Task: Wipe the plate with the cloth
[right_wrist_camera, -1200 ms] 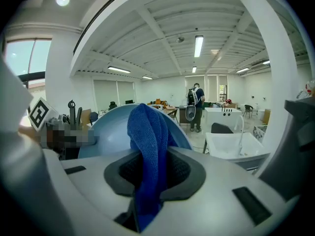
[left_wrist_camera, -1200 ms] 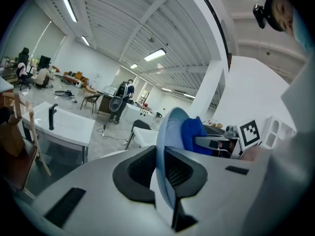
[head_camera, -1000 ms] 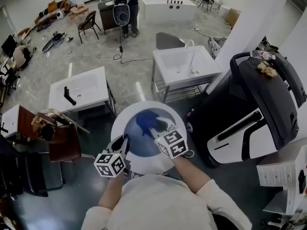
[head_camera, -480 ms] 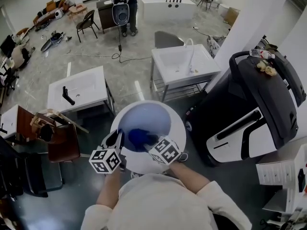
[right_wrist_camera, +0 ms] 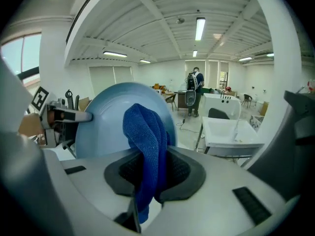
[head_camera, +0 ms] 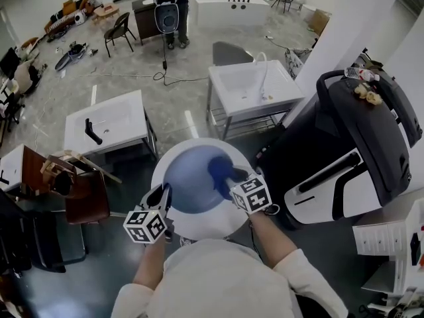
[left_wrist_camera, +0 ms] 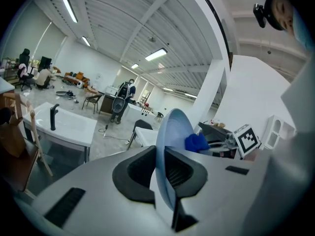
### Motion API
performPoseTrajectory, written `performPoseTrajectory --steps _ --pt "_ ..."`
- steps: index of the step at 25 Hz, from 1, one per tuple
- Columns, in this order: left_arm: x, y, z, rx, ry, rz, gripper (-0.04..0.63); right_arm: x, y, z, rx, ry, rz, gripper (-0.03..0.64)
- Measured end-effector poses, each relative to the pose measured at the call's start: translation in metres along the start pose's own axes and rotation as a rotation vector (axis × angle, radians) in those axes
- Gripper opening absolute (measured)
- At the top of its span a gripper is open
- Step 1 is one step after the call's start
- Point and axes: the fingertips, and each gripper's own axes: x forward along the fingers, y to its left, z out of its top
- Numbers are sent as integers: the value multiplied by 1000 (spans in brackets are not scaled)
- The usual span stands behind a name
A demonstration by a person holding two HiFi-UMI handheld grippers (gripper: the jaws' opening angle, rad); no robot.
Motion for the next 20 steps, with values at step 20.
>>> performPoseTrajectory --steps 20 --pt "10 13 -1 -40 0 19 43 35 151 -4 -177 20 348 94"
